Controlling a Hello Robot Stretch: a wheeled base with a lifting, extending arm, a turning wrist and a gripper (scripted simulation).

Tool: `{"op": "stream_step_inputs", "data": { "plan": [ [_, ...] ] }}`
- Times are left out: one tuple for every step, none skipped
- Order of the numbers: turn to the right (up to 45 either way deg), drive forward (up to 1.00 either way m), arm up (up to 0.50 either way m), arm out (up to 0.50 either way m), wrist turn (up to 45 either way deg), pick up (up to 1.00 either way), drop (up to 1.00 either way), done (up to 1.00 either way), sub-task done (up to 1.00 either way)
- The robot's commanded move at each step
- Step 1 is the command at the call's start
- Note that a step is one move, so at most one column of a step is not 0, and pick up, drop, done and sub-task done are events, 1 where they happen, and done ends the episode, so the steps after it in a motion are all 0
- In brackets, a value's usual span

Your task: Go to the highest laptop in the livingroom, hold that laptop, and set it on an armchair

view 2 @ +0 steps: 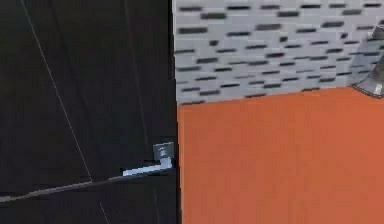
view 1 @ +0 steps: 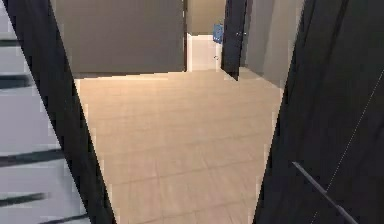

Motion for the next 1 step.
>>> {"op": "stream_step_inputs", "data": {
  "plan": [
    [0.0, 0.6, 0.0, 0.0, 0.0, 0.0, 0.0, 0.0, 0.0]
  ]
}}
